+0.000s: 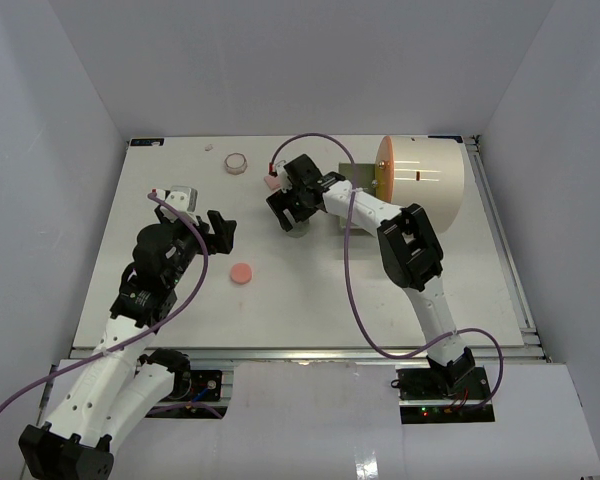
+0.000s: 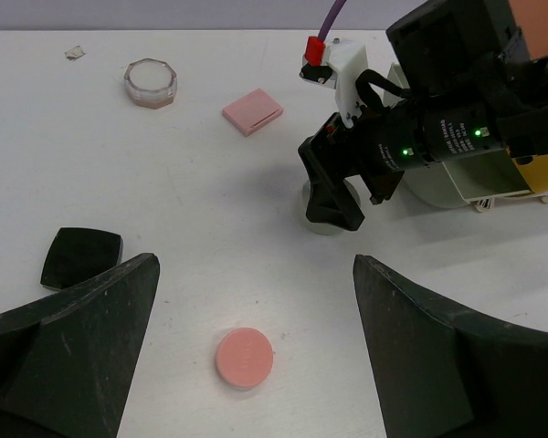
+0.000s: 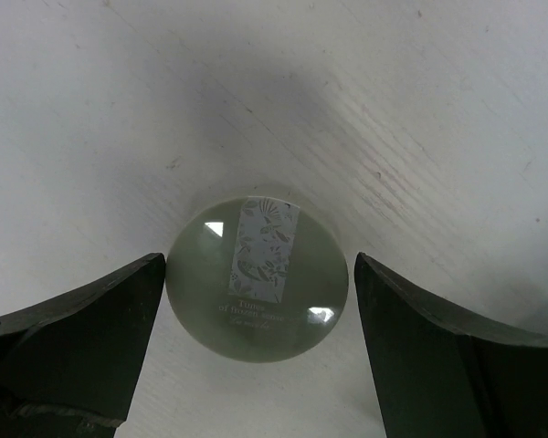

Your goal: Organize the makeup

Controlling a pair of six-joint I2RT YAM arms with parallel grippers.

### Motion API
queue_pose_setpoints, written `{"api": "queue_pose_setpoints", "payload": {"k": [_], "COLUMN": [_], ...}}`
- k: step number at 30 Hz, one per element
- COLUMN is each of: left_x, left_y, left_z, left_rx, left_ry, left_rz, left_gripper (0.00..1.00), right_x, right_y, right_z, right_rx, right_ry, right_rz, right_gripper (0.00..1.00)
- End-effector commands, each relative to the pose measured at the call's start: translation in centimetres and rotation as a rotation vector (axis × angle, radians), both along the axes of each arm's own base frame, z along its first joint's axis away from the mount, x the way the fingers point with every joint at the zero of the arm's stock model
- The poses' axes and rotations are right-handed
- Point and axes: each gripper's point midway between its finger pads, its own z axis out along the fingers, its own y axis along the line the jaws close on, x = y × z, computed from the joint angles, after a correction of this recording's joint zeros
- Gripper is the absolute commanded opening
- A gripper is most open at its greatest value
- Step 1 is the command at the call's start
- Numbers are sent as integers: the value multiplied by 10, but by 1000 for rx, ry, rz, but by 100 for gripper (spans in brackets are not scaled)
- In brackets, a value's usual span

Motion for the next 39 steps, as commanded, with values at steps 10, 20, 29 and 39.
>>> {"api": "queue_pose_setpoints", "payload": {"k": [10, 20, 29, 39], "left_x": [2, 3, 3, 3], "left_y": [-1, 0, 0, -2], "left_z": [0, 0, -1, -3], "left_rx": [-1, 0, 0, 1], "left_ry": [-10, -10, -8, -1], "left_rz": [-3, 1, 0, -8], "left_gripper": [98, 98, 98, 98], "right_x": [10, -3, 22, 50], "right_y": [1, -5, -63, -135], "right_z": [-5, 55, 146, 122], "right_rx": [-8, -4, -85, -223], "right_ry": [-45, -153, -385, -363], "right_rz": [8, 181, 146, 36], "right_gripper": [95, 18, 15, 40]}}
